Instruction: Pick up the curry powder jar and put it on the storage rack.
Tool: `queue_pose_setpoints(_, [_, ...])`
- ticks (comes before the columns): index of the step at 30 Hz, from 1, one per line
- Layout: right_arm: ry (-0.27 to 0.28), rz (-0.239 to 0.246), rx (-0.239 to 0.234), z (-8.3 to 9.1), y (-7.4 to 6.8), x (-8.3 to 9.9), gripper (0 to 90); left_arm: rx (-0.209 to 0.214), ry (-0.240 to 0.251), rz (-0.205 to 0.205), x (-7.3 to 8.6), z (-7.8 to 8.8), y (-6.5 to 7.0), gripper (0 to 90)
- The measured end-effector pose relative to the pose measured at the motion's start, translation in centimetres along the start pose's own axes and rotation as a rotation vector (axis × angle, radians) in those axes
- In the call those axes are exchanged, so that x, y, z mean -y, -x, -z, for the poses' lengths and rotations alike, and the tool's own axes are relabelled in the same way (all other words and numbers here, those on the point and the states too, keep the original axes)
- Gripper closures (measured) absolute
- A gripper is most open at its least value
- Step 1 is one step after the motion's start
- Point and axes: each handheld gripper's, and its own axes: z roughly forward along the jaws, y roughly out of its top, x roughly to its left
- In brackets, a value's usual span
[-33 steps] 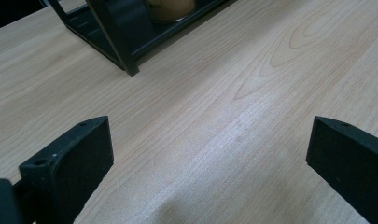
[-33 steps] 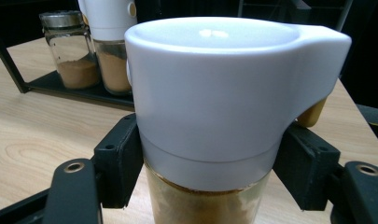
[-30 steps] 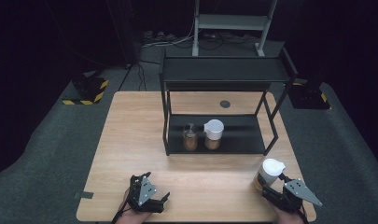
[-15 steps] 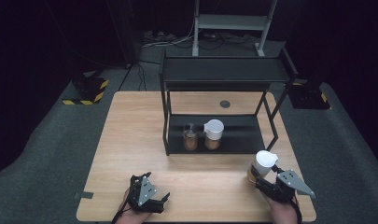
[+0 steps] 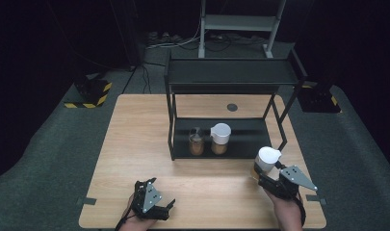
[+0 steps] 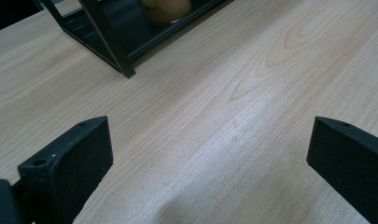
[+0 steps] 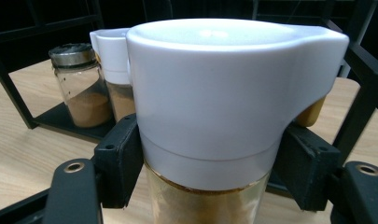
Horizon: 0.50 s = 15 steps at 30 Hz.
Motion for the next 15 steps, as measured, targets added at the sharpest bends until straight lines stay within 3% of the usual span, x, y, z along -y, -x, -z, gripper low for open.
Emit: queue_pose_setpoints(15, [0.014, 0.021, -0.006, -2.7, -0.3, -1.6, 30.2, 0.004, 0.004, 0.003, 0.1, 0.0, -0.1, 0.5])
